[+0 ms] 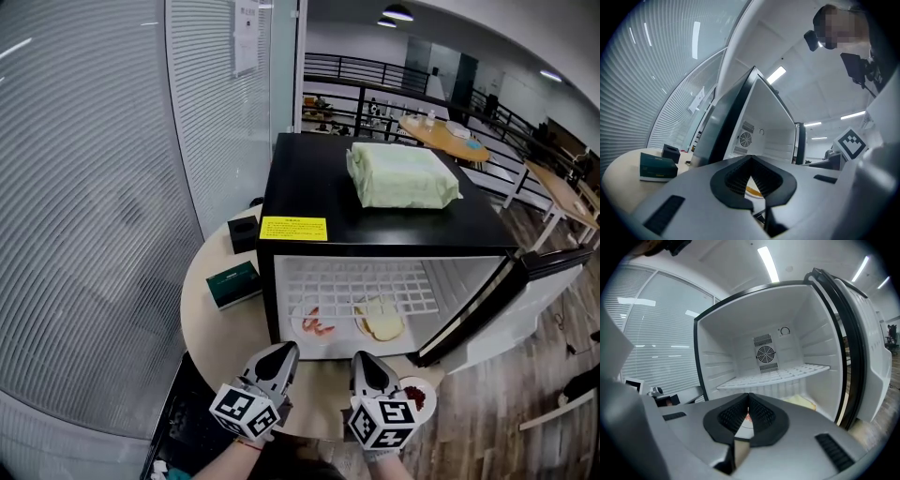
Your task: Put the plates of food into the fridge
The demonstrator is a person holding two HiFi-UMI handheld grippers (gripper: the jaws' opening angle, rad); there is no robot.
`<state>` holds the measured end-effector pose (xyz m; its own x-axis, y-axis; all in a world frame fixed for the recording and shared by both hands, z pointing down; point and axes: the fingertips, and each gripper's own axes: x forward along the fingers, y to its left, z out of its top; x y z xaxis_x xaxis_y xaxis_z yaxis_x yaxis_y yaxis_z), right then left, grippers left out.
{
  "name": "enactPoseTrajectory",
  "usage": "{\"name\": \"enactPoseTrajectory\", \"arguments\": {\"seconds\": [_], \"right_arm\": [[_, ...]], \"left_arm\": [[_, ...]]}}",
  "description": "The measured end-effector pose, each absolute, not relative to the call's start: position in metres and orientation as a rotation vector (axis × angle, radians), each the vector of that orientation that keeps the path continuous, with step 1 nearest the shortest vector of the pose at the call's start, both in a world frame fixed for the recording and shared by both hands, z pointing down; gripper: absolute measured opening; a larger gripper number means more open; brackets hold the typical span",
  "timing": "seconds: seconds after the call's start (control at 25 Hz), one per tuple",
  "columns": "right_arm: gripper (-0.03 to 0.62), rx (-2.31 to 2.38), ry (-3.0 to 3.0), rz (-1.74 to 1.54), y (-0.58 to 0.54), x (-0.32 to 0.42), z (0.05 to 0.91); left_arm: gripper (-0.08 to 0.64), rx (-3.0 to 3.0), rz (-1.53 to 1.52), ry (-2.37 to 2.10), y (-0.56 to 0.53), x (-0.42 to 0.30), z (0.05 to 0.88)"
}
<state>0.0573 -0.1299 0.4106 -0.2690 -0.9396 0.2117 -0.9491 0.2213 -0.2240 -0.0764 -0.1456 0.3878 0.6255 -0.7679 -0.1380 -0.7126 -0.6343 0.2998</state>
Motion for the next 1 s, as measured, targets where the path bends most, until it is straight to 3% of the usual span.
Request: {"name": "enactPoseTrajectory", "arguments": {"seconds": [1.0], "right_arm": [[0.008,1.955,-2.388,0.531,-0.085,0.100,0.435]], "left_arm": [[0.006,2.693,-0.338,-1.043,-0.113,-0.007,0.398]]}}
